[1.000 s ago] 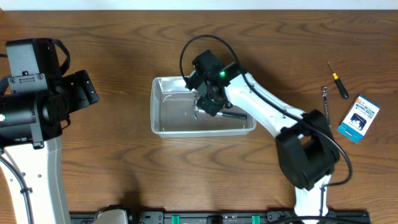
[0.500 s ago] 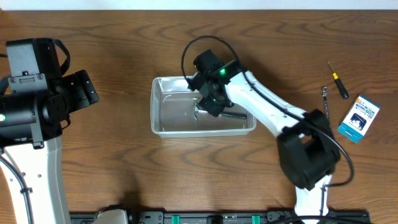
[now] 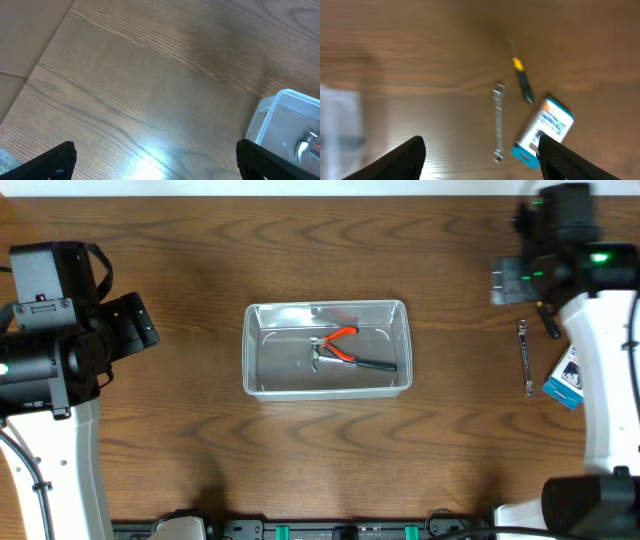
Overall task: Pack container
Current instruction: 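Grasp the chrome wrench with the right gripper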
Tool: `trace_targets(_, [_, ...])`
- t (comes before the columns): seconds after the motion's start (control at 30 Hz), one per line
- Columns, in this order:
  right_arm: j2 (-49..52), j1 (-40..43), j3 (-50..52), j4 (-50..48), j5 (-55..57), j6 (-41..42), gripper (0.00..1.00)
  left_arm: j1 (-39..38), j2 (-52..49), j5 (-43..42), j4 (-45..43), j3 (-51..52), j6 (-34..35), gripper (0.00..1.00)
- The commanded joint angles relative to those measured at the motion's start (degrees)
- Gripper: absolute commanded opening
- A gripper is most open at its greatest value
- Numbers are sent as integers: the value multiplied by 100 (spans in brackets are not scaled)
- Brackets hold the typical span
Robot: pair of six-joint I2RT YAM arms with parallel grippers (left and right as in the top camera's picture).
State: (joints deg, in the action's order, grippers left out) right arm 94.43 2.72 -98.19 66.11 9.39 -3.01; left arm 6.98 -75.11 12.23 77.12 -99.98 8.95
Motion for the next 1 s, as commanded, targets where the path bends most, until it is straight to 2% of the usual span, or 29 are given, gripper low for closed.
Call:
trace_targets(0.0, [319,619,275,-70,-483,-168,75,2,-13,28,15,39,-39,95])
trace_targets(0.2, [859,1126,1008,-614,-492,-595,77,2,-13,28,15,39,-37,95])
trace_targets(0.5, [1602,1360,1742,-1429,-901,-988,80,2,-13,28,17,39,-37,95])
trace_targets(0.97, [2559,1714,1834,-1504,-1161,-1032,77,2,-13,26,15,39,-35,95])
